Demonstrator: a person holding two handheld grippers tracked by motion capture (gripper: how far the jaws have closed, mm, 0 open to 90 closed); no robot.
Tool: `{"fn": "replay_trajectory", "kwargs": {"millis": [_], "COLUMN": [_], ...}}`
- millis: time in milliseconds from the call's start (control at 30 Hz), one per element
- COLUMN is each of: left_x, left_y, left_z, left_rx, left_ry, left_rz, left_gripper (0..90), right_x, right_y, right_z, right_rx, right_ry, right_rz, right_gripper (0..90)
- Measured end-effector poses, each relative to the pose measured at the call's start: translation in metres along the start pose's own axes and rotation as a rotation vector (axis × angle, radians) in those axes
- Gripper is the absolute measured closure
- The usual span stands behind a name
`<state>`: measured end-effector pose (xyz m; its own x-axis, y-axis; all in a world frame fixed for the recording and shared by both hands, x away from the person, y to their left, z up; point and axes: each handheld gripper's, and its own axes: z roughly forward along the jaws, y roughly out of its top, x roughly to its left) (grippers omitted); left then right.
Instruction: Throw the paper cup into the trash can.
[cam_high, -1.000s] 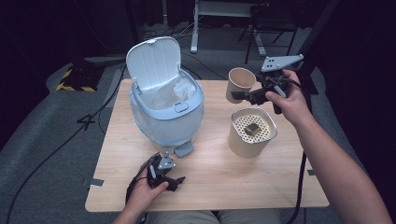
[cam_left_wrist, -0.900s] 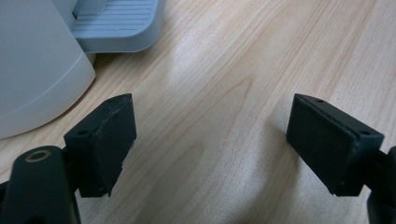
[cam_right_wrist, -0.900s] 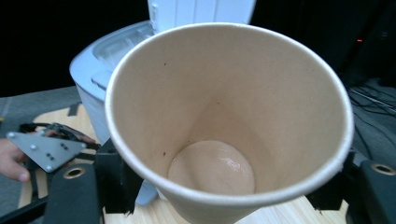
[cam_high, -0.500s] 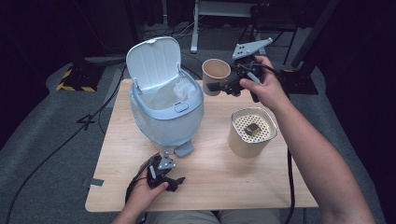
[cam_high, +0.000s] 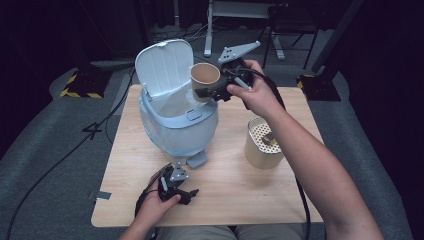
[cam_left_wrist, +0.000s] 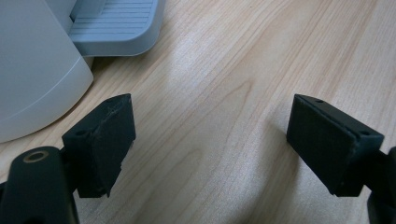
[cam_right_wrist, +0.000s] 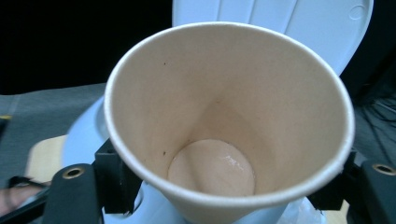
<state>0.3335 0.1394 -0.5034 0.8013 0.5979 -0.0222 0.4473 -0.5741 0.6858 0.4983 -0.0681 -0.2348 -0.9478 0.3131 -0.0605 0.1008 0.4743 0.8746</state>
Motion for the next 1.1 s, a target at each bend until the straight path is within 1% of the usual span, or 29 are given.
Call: {"fn": "replay_trajectory", "kwargs": {"millis": [67,133,167,200,233,267,333,400,433,467,567,600,700,767,800,833,867,900,933,967,1000,1033,1067,1100], "left_x": [0.0,0.0,0.0,0.0,0.0,0.0,0.0,0.0,0.0,0.0,0.0,0.0,0.0,0.0,0.0,0.0,0.0,0.0,0.0,0.0,0.0,0.0,0.0,0.0], "left_y": [0.0,0.0,0.0,0.0,0.0,0.0,0.0,0.0,0.0,0.0,0.0,0.0,0.0,0.0,0.0,0.0,0.0,0.0,0.0,0.0,0.0,0.0,0.0,0.0], "left_z": [0.0,0.0,0.0,0.0,0.0,0.0,0.0,0.0,0.0,0.0,0.0,0.0,0.0,0.0,0.0,0.0,0.0,0.0,0.0,0.0,0.0,0.0,0.0,0.0], "left_rx": [0.0,-0.003,-0.003,-0.002,-0.003,-0.003,-0.003,-0.002,-0.002,-0.002,0.0,0.0,-0.002,-0.002,-0.001,0.002,-0.001,0.001,0.001,0.001,0.001,-0.003,-0.002,-0.002], "left_ry": [0.0,0.002,0.001,0.001,0.002,0.002,0.001,0.001,0.002,0.002,0.002,0.002,0.003,0.002,0.003,0.003,0.002,0.003,0.003,0.003,0.003,0.003,0.002,0.003], "left_rz": [0.0,0.0,-0.001,-0.001,0.0,-0.001,-0.001,0.0,0.001,0.0,-0.002,-0.002,0.001,0.0,0.0,-0.002,0.0,-0.002,-0.001,-0.001,-0.001,0.002,0.0,0.0], "left_gripper": [16.1,16.1,16.1,16.1,16.1,16.1,16.1,16.1,16.1,16.1,16.1,16.1,16.1,16.1,16.1,16.1,16.1,16.1,16.1,16.1,16.1,16.1,16.1,16.1], "right_x": [0.003,0.003,0.006,0.006,0.007,0.007,0.011,0.012,0.016,0.016,0.021,0.021,0.023,0.023,0.024,0.024,0.025,0.026,0.026,0.025,0.025,0.025,0.024,0.024], "right_y": [0.001,0.002,0.003,0.003,0.004,0.004,0.006,0.006,0.007,0.007,0.008,0.008,0.01,0.01,0.009,0.009,0.009,0.01,0.011,0.012,0.012,0.013,0.013,0.013], "right_z": [0.01,0.014,0.021,0.021,0.028,0.028,0.038,0.041,0.048,0.048,0.059,0.059,0.064,0.067,0.069,0.069,0.069,0.068,0.067,0.066,0.064,0.062,0.059,0.055], "right_rx": [-0.008,-0.009,0.009,0.009,0.009,0.009,0.007,0.012,0.038,0.038,0.077,0.077,0.105,0.123,0.105,0.105,0.076,0.065,0.055,0.047,0.044,0.038,0.032,0.027], "right_ry": [-0.009,-0.014,-0.037,-0.037,-0.032,-0.032,-0.029,-0.028,-0.019,-0.019,-0.017,-0.017,-0.013,0.0,-0.015,-0.015,-0.025,-0.024,-0.029,-0.044,-0.049,-0.051,-0.05,-0.05], "right_rz": [0.013,0.015,0.015,0.015,0.019,0.019,0.033,0.037,0.036,0.036,0.029,0.029,0.019,0.011,-0.029,-0.029,-0.035,-0.024,-0.018,-0.021,-0.024,-0.026,-0.024,-0.021], "right_gripper": [27.4,27.5,27.5,27.5,27.4,27.4,27.4,27.4,27.3,27.3,27.4,27.4,27.1,25.1,12.8,12.8,11.5,17.0,19.7,14.9,13.8,17.1,17.5,14.9]}}
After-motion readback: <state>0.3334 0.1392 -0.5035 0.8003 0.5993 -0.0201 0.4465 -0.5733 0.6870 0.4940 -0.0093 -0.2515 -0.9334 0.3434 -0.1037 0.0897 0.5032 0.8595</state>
